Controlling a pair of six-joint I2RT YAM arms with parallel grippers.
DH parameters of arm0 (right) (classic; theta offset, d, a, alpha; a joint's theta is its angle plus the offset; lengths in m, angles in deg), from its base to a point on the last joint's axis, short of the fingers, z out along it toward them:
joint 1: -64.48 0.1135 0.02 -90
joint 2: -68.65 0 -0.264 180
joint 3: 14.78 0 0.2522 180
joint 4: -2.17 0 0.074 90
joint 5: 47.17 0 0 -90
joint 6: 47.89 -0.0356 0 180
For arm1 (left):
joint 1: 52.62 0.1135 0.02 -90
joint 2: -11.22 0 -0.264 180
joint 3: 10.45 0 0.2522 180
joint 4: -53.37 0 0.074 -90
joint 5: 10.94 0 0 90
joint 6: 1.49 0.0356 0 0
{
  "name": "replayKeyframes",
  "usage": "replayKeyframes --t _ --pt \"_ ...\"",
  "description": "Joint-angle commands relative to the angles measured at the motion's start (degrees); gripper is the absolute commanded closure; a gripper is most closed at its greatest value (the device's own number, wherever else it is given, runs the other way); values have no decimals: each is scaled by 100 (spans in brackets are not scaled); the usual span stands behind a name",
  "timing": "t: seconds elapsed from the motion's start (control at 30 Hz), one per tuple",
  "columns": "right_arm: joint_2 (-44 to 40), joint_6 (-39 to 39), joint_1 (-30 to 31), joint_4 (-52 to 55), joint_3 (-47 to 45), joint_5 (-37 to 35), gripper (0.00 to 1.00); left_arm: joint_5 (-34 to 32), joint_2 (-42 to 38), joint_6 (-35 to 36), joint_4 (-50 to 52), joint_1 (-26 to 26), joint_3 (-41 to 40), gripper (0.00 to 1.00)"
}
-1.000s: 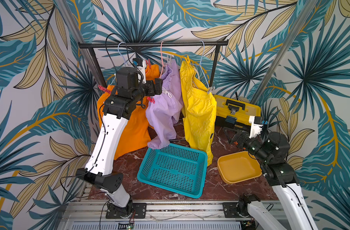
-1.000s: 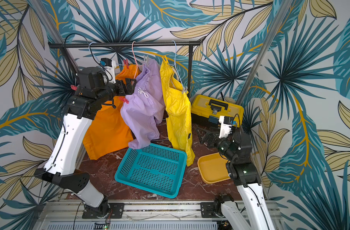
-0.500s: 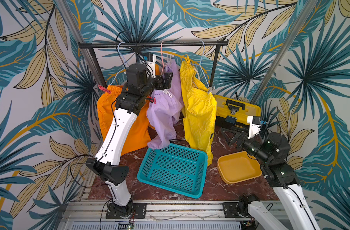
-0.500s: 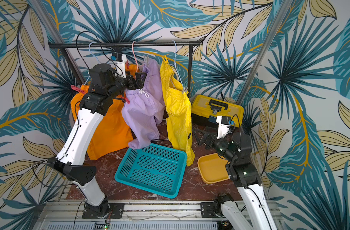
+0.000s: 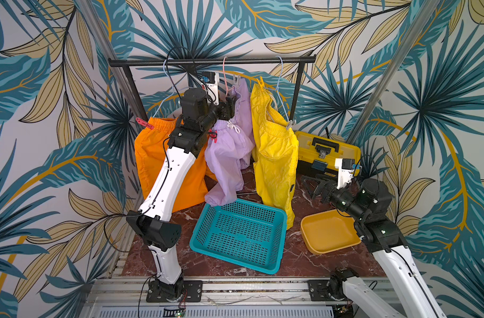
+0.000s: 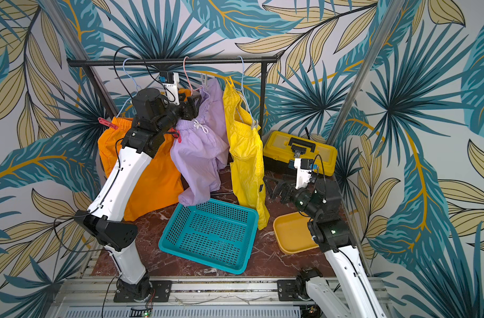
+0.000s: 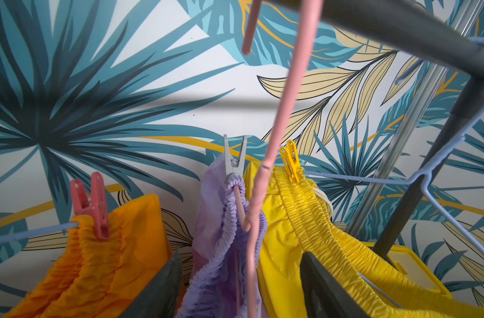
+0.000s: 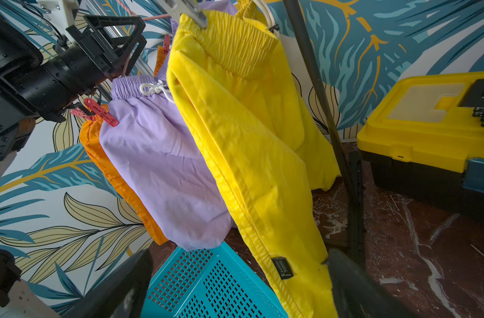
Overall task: Remove the clothespins securing shorts to the hanger
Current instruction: Pick up the hanger from the clothesline.
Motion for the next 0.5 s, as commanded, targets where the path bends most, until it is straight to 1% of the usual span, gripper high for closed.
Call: replayKeyframes --t 0.0,0.03,0.07,0.17,0.23,0.27,0.37,0.43,0.47 --pt "47 128 53 -245 -137 -50 0 -68 0 118 -405 -6 -92 28" --pt "66 144 55 -245 -133 -48 0 -50 2 142 -432 -6 -99 24" --pt "77 152 55 -245 -129 -52 0 -35 2 166 -463 -7 -101 23" --pt "112 192 63 -245 -118 -84 0 45 10 227 -668 -6 -116 23" --pt "129 208 63 -258 -123 -109 0 105 28 291 -734 -6 -103 28" --pt "137 208 63 -255 -124 -114 0 116 45 313 -757 -6 -98 33" --pt "180 219 63 -267 -115 -105 1 119 68 371 -824 -1 -96 52" --pt "201 221 66 -260 -105 -105 1 119 89 394 -851 2 -98 56" --pt "208 233 71 -262 -104 -112 0 121 103 400 -860 5 -97 61"
